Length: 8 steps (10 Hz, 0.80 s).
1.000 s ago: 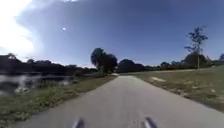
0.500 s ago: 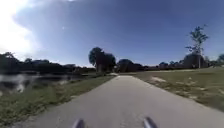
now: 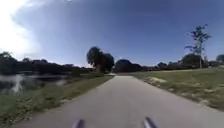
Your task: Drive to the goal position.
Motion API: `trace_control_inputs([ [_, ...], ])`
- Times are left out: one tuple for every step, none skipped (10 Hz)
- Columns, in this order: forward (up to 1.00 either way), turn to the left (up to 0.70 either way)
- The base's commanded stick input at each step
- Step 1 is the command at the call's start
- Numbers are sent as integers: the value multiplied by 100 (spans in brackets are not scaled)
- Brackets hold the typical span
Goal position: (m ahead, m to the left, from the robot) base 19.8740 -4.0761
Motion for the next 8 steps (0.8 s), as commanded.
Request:
trace_control_inputs([
  [70, 0],
  [70, 0],
  [70, 0],
  [70, 0],
  [70, 0],
  [70, 0],
  [70, 0],
  [70, 0],
])
